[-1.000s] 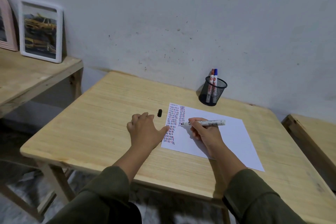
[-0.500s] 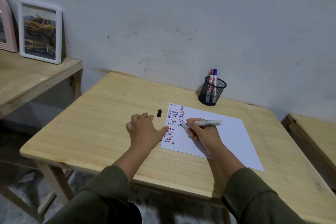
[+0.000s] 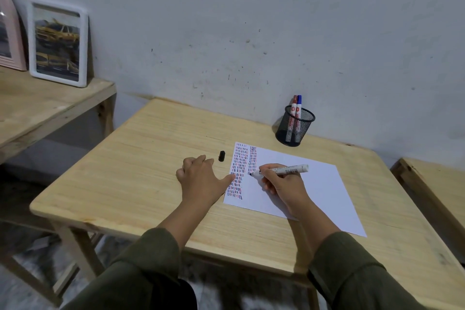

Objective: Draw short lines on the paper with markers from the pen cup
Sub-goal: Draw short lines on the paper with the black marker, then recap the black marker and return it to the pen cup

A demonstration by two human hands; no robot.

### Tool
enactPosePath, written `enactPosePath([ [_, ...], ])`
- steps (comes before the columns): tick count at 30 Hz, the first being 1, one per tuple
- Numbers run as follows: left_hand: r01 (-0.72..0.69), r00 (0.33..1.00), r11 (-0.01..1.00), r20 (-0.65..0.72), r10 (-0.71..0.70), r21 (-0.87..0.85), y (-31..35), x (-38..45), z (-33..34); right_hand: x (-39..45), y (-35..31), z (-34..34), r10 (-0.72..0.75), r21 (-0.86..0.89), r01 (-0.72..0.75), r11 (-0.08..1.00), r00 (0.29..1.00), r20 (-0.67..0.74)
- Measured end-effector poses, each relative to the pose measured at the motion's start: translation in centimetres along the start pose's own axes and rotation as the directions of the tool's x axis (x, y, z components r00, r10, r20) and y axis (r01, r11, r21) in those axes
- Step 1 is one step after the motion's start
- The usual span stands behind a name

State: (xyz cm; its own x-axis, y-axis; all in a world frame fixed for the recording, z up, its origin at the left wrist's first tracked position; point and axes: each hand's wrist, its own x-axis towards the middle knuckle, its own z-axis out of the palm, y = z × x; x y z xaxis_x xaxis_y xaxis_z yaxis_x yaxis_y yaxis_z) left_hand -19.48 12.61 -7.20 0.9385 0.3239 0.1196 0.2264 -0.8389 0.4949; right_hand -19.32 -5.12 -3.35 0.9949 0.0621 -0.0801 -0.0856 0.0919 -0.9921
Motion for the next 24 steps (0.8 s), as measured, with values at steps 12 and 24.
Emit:
enactPosePath([
  [12, -0.091, 0.995, 0.975, 0.014, 0.096, -0.202, 1.1, 1.7, -0.3, 0.5, 0.1, -0.9, 0.051, 0.174, -0.044, 0.984, 0.998, -0.037],
  [24, 0.205, 0.978, 0.507, 0.159, -0.133, -0.837, 4.1, 2.8, -1.0, 0.2, -2.9, -1.7, -0.117, 0.014, 0.117, 0.993, 0.993, -0.011],
])
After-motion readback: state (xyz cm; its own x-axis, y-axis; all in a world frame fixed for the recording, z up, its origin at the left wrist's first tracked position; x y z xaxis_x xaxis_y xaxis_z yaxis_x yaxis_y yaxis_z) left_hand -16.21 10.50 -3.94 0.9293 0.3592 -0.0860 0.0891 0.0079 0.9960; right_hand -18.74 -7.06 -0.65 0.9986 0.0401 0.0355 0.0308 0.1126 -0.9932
